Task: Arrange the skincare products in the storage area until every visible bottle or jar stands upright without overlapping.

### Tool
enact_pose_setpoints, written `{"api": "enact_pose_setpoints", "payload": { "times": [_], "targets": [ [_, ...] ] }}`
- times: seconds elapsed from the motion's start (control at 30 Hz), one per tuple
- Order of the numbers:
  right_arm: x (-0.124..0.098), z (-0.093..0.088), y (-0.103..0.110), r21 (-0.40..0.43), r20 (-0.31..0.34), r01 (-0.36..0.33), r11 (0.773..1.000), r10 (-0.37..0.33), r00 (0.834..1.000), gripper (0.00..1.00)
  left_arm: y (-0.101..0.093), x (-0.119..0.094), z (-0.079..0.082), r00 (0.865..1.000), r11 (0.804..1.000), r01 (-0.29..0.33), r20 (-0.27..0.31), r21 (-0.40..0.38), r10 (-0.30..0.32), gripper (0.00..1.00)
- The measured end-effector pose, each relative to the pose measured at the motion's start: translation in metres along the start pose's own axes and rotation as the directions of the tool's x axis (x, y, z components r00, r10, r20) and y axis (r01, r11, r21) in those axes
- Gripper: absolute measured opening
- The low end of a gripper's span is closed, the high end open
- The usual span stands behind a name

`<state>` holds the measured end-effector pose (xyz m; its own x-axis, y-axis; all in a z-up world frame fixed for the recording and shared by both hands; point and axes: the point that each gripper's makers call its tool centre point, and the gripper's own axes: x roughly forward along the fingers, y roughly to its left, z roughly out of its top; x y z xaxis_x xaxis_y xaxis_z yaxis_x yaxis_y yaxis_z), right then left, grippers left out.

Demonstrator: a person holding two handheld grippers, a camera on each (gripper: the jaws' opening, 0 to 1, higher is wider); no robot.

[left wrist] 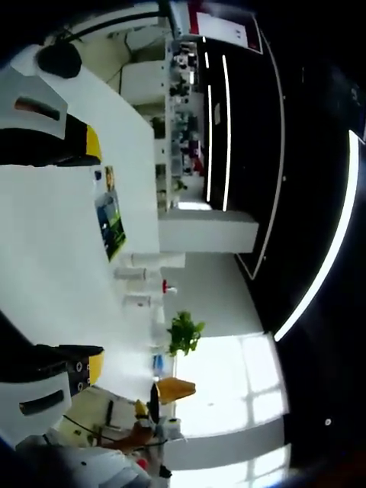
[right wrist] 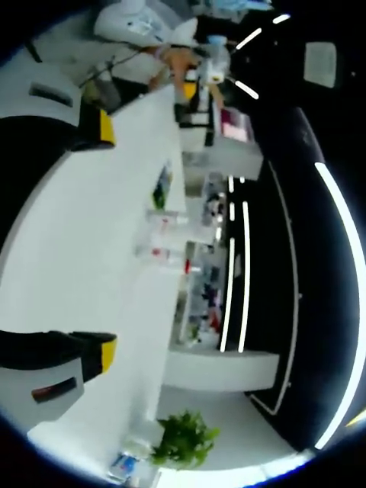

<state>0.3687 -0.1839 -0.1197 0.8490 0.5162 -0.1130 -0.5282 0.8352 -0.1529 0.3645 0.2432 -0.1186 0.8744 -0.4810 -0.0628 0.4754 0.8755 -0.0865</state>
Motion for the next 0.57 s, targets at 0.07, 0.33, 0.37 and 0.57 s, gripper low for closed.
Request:
{"api": "enact_pose_setpoints", "payload": {
  "times": [0.07, 0.33, 0.37, 0.57],
  "targets": [
    [0.0001, -0.0007, 0.0003, 0.0, -0.002, -0.001, 1.0, 0.001, 1.0, 0.97, -0.0005, 0.0004, -0.0009, 1.0, 1.0, 0.0, -0.002, 0.0, 0.0, 1.0],
    [0.0008, -0.0012, 0.0012, 0.009, -0.001, -0.01, 1.0, 0.01, 1.0, 0.96, -0.0013, -0.0002, -0.0006, 1.0, 1.0, 0.003, 0.0, 0.001, -0.003, 1.0],
    [0.0009, -0.0015, 0.0016, 0.009, -0.001, -0.011, 1.0, 0.011, 1.0, 0.96, -0.0015, -0.0002, -0.0005, 1.0, 1.0, 0.004, 0.001, 0.0, -0.004, 1.0],
    [0.001, -0.0027, 0.0035, 0.015, -0.002, -0.018, 1.0, 0.018, 1.0, 0.96, -0.0026, 0.0003, -0.0017, 1.0, 1.0, 0.008, -0.001, -0.001, -0.008, 1.0]
  ]
}}
